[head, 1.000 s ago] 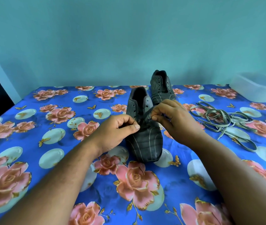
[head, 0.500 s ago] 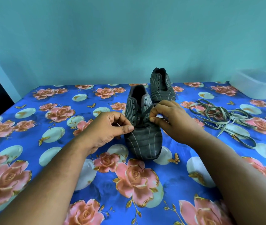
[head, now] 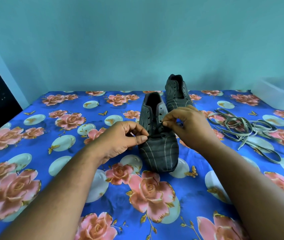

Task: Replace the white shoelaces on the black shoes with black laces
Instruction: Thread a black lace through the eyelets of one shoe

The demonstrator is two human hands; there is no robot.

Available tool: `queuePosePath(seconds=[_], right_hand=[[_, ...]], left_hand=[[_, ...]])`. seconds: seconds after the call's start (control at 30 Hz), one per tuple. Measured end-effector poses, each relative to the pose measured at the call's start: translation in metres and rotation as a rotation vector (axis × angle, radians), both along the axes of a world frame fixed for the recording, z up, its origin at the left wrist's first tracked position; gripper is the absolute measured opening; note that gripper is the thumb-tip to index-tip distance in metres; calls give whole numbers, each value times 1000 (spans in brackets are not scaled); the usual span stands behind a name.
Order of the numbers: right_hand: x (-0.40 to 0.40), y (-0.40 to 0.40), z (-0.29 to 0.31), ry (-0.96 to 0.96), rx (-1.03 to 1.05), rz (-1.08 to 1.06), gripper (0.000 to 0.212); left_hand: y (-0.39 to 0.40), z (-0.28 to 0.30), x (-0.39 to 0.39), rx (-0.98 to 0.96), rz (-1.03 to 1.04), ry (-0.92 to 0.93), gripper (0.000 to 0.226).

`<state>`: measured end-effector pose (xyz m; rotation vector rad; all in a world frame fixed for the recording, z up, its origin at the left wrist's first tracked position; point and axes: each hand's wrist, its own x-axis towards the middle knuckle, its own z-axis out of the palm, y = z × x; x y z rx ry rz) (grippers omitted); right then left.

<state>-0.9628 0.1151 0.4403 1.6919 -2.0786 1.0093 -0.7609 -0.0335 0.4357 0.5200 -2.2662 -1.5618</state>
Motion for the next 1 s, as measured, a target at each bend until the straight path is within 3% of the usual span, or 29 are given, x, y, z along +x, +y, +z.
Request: queuePosePath(seconds=[0.33, 0.5, 0.6, 0.67, 0.8, 0.9, 1.0], right_hand=[[7, -3, 12, 4, -248, -237, 9], [18, -8, 12, -154, -284, -137, 7], [29, -10, 12, -214, -253, -27, 4], [31, -9, 11, -220, -239, 6, 7], [22, -4, 10, -273, -180, -49, 4], [15, 3, 13, -213, -54, -185, 25], [7, 11, 15, -199, 241, -401, 50]], left_hand=[[-1, -6, -3, 29, 29, -26, 9], [-1, -4, -4, 37, 34, 84, 25], [8, -2, -13, 45, 30, 174, 31], [13, -6, -21, -95, 61, 198, 33], [14, -12, -29, -212, 143, 207, 10], [18, -9, -25, -260, 119, 185, 25], [21, -9, -23, -438, 121, 159, 28]])
